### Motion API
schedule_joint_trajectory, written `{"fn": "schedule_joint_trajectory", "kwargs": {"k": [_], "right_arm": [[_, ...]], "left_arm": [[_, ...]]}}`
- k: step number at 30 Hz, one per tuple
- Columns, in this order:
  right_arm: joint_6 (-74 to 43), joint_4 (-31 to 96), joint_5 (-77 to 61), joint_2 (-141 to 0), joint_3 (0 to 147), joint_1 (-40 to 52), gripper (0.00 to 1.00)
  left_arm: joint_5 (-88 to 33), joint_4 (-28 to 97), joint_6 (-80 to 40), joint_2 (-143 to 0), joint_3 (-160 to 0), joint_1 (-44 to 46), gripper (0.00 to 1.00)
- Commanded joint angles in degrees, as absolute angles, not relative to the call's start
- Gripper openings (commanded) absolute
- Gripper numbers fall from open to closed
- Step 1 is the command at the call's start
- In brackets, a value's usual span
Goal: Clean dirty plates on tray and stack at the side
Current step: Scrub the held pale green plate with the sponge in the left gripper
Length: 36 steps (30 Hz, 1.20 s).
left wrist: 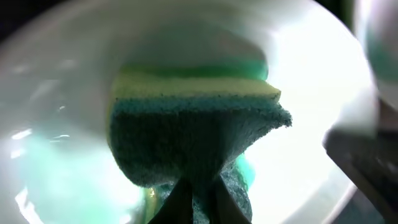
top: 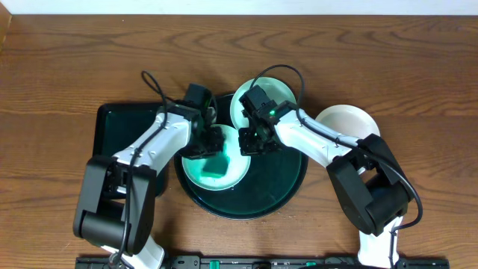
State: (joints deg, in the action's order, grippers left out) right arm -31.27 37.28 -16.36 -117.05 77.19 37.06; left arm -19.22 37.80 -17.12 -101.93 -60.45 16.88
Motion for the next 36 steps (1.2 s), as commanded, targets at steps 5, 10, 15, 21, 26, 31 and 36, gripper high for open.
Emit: {"fn": "schedule_joint_trajectory", "kwargs": {"k": [5,10,15,21,26,31,36], "right_arm": [[-32.08,36.88,-17.04,-118.02,78.28,36.84,0.01],[-32.1,36.88,-17.04,-118.04,78.28,36.84,0.01],[-32.1,36.88,-17.02,-118.02,78.28,36.84,0.01],[-32.1,36.88,-17.02,-118.02,78.28,36.84,0.01],[-32.1,36.84,-17.02,-118.02,78.28,36.84,0.01],[-32.1,36.86,-17.02,-118.02,78.28,36.84,0.01],[-32.1,36.86,-17.02,-118.02,78.28,36.84,0.01]], "left_arm": [[-30.26,39.66,-10.09,-104.25,-60.47,17.37,0.07],[-14.66,44.27,-23.05,-104.01,-62.63,14.59,0.07],[0.75,48.16,-33.28,-103.83,-62.92,14.2,0.07],[8.12,48.49,-36.34,-103.83,-62.92,15.57,0.07],[5.19,43.4,-32.75,-103.83,-62.92,17.04,0.07],[-22.37,35.31,-14.55,-103.83,-62.92,17.61,0.08],[-21.98,35.03,-13.69,-103.83,-62.92,17.43,0.07]]}}
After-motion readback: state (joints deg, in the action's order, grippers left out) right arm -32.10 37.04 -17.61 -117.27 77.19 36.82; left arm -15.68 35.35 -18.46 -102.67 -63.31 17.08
